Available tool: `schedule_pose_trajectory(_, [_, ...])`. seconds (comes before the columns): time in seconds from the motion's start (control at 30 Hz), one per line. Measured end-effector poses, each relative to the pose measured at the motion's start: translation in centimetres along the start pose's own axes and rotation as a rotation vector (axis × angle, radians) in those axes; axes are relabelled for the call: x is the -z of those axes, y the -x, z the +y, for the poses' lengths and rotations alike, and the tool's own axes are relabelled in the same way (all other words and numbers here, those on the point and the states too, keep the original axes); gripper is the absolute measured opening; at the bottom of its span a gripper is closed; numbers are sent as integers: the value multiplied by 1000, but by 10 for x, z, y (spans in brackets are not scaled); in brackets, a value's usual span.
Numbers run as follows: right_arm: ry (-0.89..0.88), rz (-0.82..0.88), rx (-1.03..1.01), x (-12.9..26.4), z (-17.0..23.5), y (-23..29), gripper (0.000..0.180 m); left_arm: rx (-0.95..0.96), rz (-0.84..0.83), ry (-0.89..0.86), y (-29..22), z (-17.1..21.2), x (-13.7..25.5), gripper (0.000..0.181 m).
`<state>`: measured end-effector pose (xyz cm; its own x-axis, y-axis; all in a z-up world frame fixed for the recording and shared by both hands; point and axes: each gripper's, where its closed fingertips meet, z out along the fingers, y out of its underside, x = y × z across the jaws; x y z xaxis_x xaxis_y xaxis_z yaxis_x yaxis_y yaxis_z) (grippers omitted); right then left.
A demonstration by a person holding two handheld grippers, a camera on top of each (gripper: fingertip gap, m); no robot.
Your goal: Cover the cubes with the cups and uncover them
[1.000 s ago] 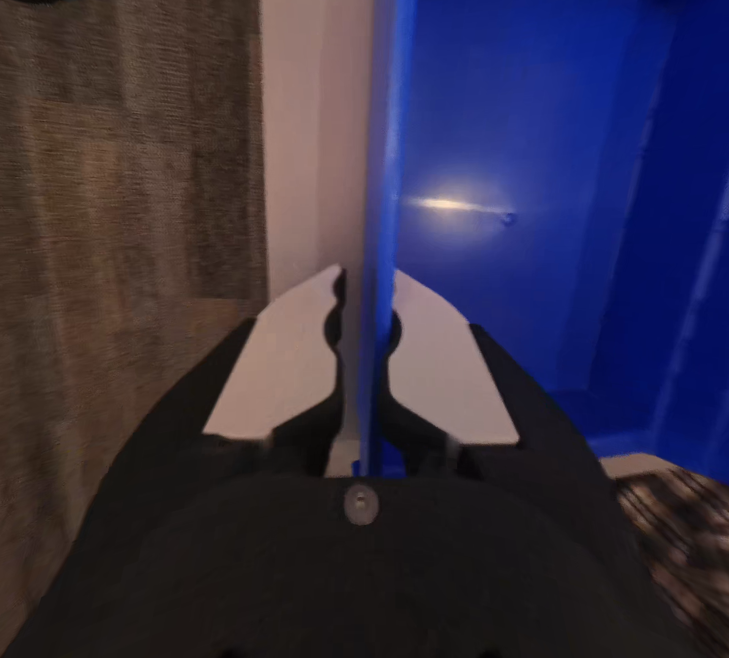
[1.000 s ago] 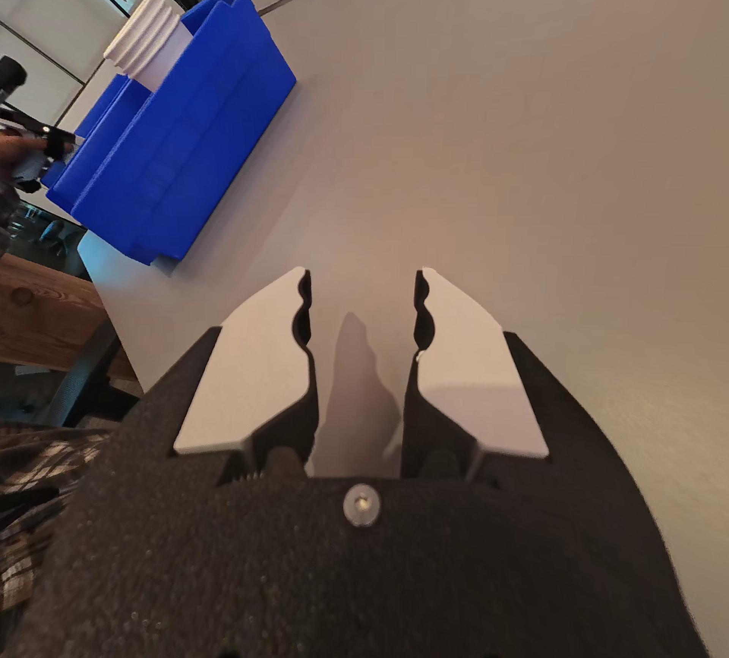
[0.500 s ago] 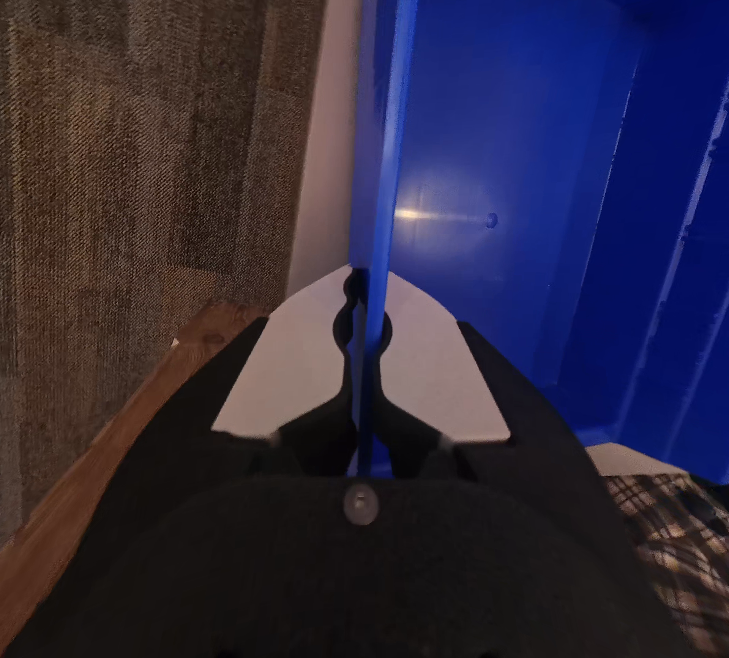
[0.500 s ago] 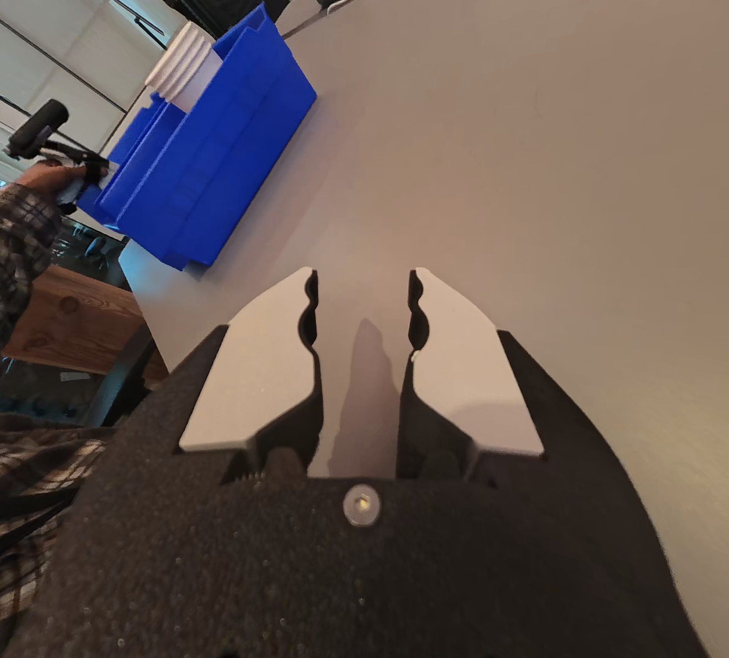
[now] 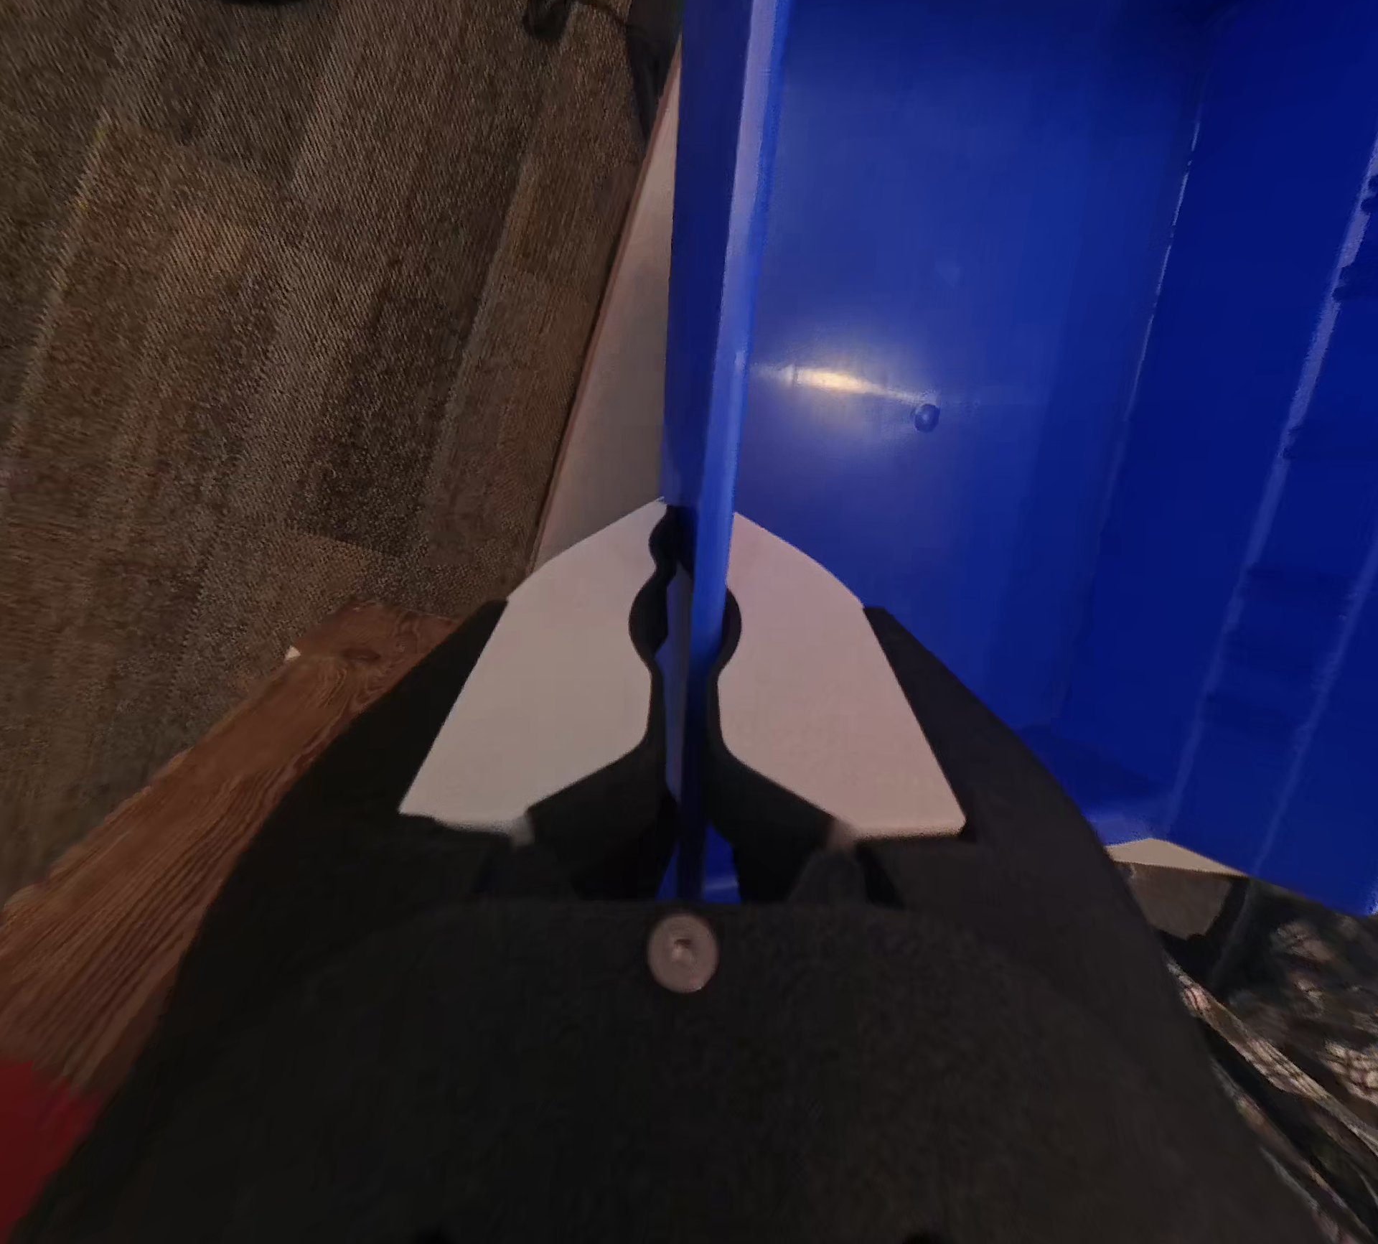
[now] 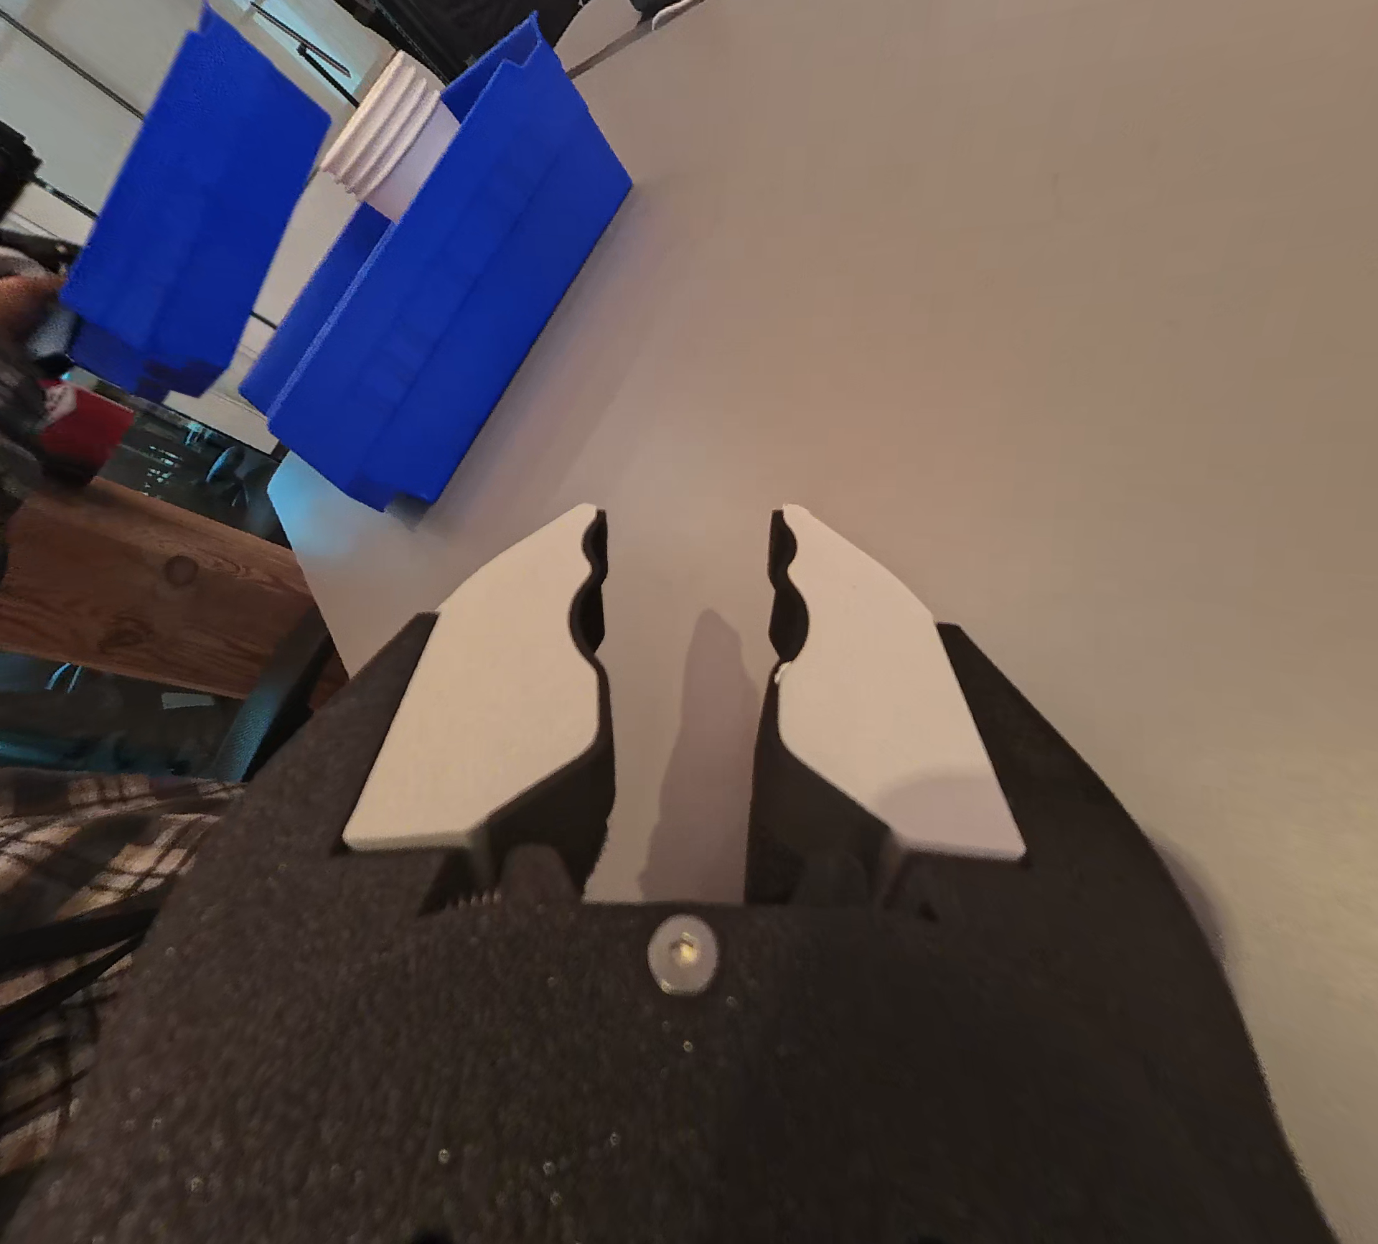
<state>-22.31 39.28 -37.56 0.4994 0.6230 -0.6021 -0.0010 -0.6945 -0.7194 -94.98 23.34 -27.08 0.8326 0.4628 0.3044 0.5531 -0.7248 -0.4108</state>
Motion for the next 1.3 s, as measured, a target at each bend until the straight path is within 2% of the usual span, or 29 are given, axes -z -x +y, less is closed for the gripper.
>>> schedule_pose_trajectory(0.23, [-8, -1, 4, 8, -3, 8, 41, -185, 39, -48, -112, -51, 50, 4])
schedule_pose_trajectory(0.43, [-20, -6, -2, 21, -7, 18, 41, -413, 102, -17, -254, -61, 48, 4])
schedule_pose_trajectory(0.63, [-53, -1, -6, 43, -5, 26, 42, -623, 162, 70, -397, -28, 3, 4])
schedule_pose_trajectory(0.8, [-54, 19, -27, 63, 1, 24, 42, -692, 234, 159, -481, 21, -48, 4])
schedule_pose_trajectory(0.97, [-72, 50, -28, 85, 1, 20, 42, -727, 200, 233, -521, 64, -100, 4])
schedule_pose_trajectory(1.3, [-87, 63, -56, 105, 7, 11, 42, -775, 155, 339, -563, 134, -188, 5])
